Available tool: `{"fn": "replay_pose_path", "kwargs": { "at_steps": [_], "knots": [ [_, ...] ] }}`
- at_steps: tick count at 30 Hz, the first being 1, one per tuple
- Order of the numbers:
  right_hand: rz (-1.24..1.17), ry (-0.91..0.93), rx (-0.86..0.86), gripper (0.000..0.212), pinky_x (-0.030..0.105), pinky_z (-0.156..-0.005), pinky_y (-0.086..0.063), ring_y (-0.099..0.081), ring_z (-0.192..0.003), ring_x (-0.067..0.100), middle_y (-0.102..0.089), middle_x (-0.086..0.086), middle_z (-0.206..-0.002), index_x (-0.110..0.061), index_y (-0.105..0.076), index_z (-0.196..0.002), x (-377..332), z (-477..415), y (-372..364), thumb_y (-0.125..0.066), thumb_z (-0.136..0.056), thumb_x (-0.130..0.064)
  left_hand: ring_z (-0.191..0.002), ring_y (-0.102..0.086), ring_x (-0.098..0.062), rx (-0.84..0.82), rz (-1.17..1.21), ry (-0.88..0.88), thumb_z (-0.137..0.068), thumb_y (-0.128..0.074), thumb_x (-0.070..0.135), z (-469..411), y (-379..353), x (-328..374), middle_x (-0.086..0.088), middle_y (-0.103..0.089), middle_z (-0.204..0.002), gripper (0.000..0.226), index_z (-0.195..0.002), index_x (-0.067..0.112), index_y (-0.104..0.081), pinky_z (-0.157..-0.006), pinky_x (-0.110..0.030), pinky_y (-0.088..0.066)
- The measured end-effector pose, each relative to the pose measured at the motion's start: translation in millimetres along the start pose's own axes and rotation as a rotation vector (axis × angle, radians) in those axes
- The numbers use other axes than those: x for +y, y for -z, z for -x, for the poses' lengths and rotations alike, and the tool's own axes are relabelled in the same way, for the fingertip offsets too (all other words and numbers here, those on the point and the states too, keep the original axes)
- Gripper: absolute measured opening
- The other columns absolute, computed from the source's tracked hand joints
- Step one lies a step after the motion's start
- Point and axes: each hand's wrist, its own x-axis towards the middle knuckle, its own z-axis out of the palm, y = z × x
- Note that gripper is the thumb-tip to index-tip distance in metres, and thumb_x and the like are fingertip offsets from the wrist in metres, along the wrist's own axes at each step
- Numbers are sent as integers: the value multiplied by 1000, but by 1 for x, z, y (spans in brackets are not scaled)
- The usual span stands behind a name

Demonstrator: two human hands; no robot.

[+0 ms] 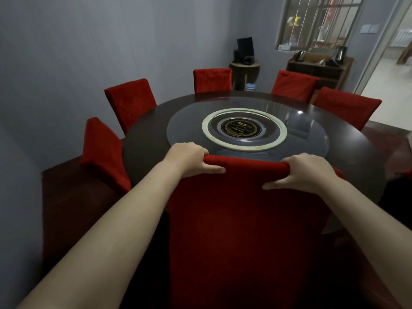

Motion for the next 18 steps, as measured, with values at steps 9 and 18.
{"fn": "replay_pose_path", "kwargs": {
  "at_steps": [9, 18],
  "knots": [
    [132, 17, 125, 87, 27, -54, -34, -49, -56, 11, -49, -16, -58, -28, -49, -61, -39, 53, -11, -24, -34, -107, -79, -60, -12, -23, 75, -21, -53, -29, 98, 72, 10, -5, 15, -57, -75, 72, -72, 31, -48, -61, -31, -35],
    [104, 182, 356, 81, 27, -45, -35, -52, -42, 23, -52, -2, -49, -14, -45, -53, -37, 108, -27, -46, -51, -95, -77, -59, -8, -97, 13, -100, -47, -46, 94, 129, 14, 20, 16, -54, -76, 71, -78, 30, -43, -59, -29, -33]
  ]
}}
